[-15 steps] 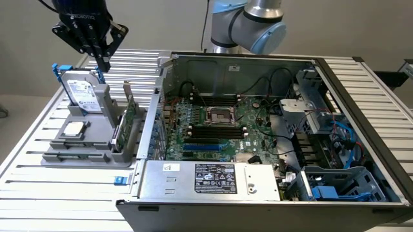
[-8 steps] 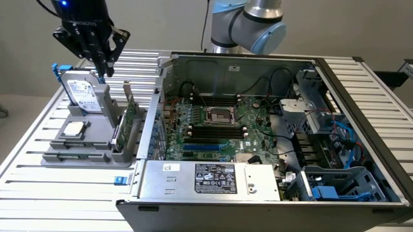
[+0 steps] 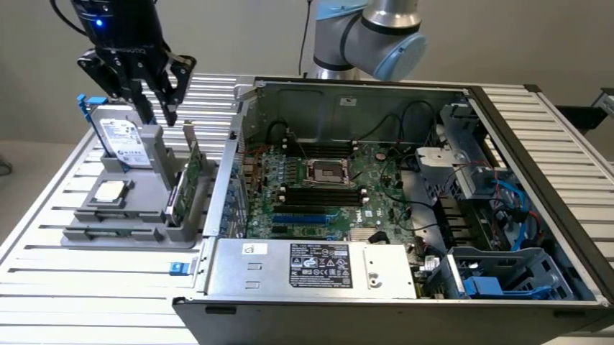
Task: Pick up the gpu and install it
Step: 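Pick up the gpu and move the gpu toward the slot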
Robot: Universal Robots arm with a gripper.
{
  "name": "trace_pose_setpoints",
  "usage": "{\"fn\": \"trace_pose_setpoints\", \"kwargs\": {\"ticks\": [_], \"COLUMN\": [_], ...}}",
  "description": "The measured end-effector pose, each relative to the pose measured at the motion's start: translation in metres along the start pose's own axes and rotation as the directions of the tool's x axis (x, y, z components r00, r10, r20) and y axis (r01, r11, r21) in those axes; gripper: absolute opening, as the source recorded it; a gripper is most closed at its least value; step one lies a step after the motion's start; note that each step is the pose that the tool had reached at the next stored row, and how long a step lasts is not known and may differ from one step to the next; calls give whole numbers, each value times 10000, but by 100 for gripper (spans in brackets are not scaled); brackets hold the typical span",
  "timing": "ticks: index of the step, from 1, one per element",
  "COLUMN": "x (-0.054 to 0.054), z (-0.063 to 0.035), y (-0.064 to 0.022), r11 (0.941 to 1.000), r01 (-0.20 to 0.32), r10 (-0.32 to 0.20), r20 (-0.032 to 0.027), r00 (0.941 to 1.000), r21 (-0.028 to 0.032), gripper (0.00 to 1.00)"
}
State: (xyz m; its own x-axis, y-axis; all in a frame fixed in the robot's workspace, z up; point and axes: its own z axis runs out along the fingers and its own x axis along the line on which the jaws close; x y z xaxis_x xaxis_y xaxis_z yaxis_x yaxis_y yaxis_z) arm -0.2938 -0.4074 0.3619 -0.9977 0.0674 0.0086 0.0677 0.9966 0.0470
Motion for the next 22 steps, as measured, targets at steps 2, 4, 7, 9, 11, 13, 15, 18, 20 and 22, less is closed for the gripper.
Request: {"fn": "trace_pose_setpoints", "kwargs": {"ticks": [2,4,7,9,11,13,15,18,20,22], "x": [-2,-3,-5,-7,-8,-10,-12,-15,-17,-19], "z": [35,71,124,160,195,230,265,318,353,389], "y": [-20,-36,-61,-82,-105,-130,-155,-194,-218,-238], "r11": [10000,10000,9999,9998,9998,9997,9997,9996,9995,9995], "r01": [39,88,151,182,205,230,254,290,309,331], "r10": [-39,-88,-151,-182,-205,-230,-254,-290,-309,-331], "r20": [-1,-4,-7,-8,-10,-11,-12,-14,-14,-14], "r00": [10000,10000,9999,9998,9998,9997,9997,9996,9995,9995], "r21": [0,0,1,1,2,2,2,2,2,1], "gripper": [42,42,42,42,42,42,42,42,42,42]}}
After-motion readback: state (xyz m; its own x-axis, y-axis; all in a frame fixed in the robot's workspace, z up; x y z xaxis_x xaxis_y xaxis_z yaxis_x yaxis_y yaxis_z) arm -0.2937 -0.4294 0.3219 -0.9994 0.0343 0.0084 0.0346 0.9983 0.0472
